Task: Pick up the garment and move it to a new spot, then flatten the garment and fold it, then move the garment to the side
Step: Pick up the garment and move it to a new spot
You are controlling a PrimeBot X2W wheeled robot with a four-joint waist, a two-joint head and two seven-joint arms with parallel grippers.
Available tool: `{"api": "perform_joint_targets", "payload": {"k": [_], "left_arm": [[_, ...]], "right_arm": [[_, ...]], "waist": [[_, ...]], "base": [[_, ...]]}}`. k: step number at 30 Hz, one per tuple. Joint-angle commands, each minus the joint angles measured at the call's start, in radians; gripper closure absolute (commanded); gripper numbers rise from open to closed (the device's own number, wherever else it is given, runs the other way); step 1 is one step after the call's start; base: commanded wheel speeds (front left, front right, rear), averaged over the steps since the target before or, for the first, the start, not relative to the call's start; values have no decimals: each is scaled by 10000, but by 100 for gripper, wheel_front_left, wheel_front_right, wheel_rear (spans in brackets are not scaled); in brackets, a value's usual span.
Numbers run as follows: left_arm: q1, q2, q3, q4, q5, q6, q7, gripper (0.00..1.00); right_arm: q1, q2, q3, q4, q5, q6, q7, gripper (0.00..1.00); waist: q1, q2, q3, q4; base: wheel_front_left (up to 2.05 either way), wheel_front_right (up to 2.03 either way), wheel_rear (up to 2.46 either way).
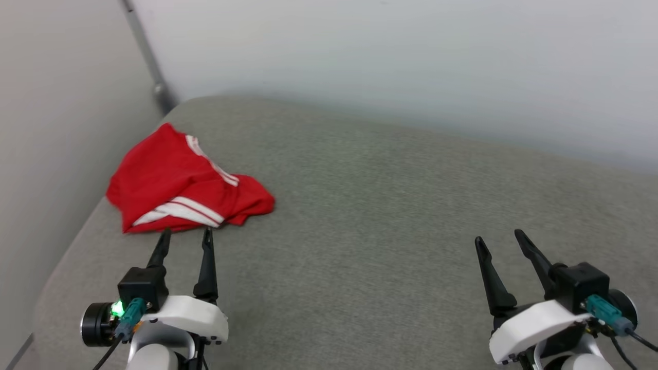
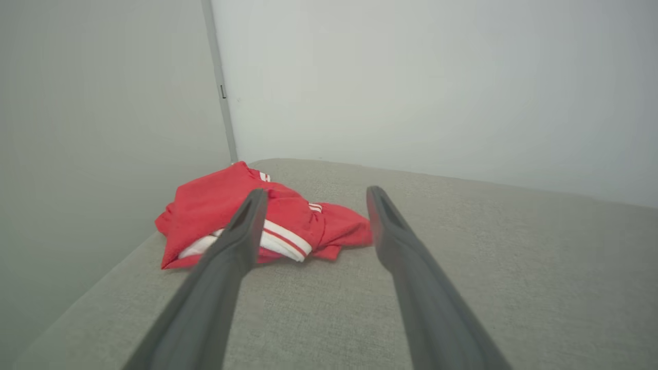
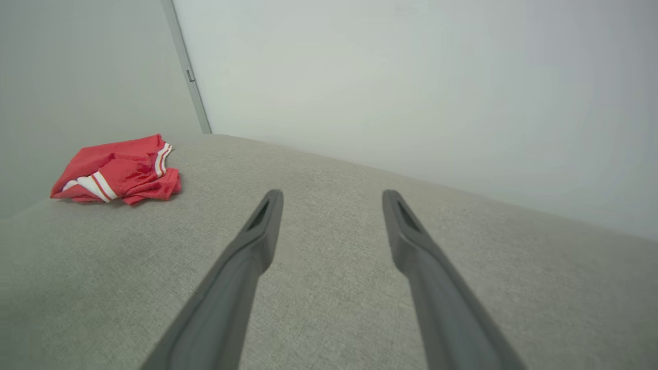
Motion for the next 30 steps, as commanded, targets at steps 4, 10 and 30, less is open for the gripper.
{"api": "perform_joint_targets", "payload": {"k": [4,10,30], "left_arm": [[-52,34,261,-164,-149,36,-26,0],[183,-47,527,-354,-232,41,-26,0],[-1404,117,1084,-420,-271,-73,-21,0]], "right_arm": [[-286,16,151,-17,54,-5,29,0],[-420,14,267,-56,283,-7,-42,0],[-946,13,463,-521,-428,-7,403,0]], "waist": [[0,0,205,1116],[0,0,275,1684],[0,0,1223,1174]], "base": [[0,0,0],[0,0,0],[0,0,0]]}}
